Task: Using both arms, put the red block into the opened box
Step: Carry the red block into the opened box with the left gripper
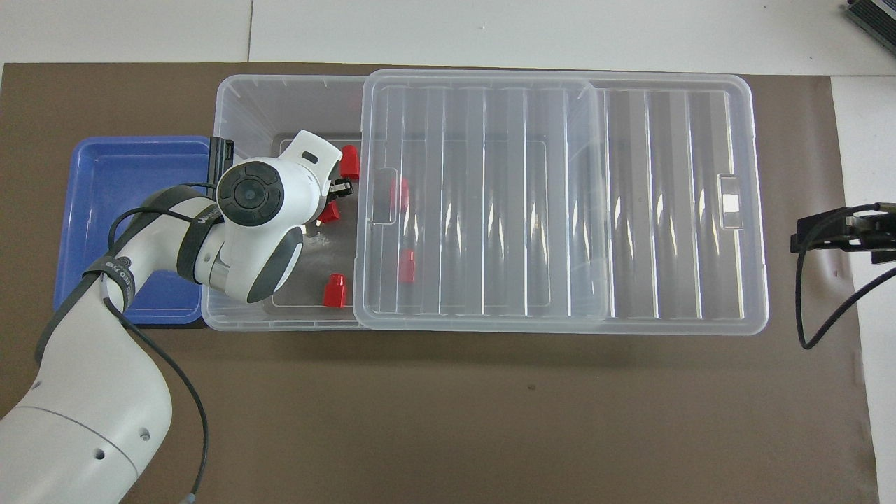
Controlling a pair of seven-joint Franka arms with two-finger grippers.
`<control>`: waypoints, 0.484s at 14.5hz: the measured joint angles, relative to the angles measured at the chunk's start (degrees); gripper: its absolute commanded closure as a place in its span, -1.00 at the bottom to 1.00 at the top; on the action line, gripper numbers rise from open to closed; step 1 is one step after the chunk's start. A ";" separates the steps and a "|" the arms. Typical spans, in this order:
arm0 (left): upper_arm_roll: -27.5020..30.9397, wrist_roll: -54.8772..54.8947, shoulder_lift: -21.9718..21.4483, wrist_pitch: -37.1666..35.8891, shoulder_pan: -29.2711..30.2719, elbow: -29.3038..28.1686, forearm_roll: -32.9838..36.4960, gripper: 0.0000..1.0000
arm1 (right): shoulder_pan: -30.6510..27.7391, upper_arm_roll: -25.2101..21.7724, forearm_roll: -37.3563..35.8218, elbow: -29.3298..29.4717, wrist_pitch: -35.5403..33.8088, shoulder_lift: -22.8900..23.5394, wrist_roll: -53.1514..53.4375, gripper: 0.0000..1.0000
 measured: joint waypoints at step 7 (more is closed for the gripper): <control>0.07 -0.20 -0.42 -3.06 -0.02 0.05 0.02 -1.00 | 1.16 -1.24 0.00 0.00 -0.24 0.00 -0.17 -1.00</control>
